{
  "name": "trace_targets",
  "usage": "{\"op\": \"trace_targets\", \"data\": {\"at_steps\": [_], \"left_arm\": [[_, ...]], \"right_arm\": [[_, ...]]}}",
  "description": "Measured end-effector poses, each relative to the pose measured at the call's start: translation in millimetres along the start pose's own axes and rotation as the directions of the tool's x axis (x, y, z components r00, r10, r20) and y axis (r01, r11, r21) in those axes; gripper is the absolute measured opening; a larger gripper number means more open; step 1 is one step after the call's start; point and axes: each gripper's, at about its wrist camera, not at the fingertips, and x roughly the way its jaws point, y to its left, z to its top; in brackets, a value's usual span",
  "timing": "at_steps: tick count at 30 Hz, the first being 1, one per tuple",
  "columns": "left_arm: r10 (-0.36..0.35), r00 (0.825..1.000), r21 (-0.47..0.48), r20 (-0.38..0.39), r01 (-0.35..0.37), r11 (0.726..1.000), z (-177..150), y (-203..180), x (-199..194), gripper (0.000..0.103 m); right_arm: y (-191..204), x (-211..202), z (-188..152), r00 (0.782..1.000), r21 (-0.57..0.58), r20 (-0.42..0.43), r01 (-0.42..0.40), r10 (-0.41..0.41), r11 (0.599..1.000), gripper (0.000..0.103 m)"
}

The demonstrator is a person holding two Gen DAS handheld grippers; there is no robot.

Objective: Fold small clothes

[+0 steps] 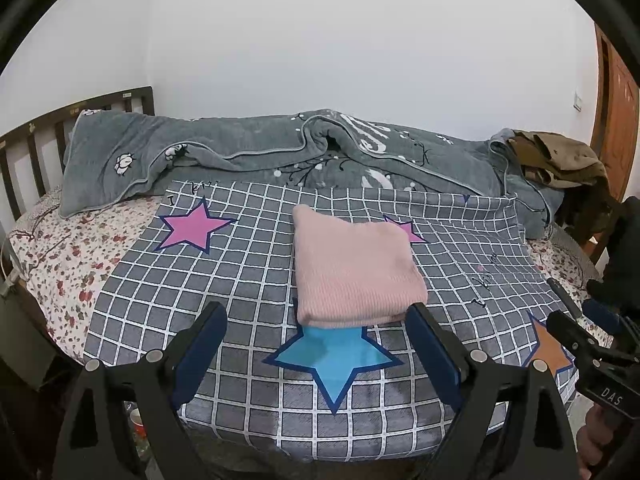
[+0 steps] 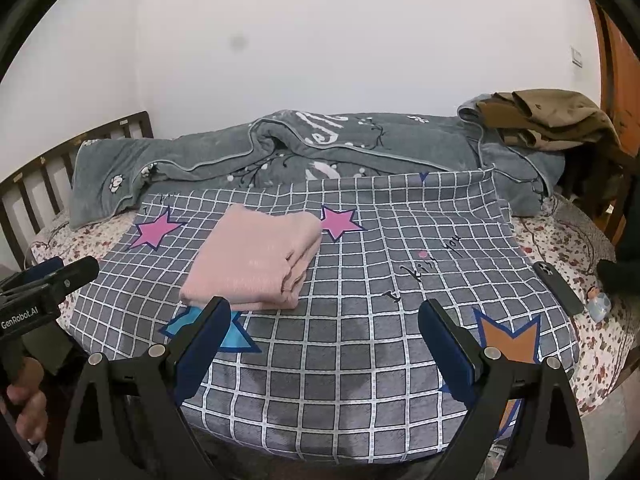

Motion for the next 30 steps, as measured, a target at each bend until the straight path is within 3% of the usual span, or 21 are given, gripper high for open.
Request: {"op": "trace_targets", "data": {"at_steps": [30], "left_arm": [[0.010,1.000,-0.009,0.013,-0.010,1.000,5.4,2.5,-4.5,0.091]], "right_arm": [[5.5,-3.5,3.3,1.000,0.006,0.005,-0.019,0.019,1.000,0.094]]}}
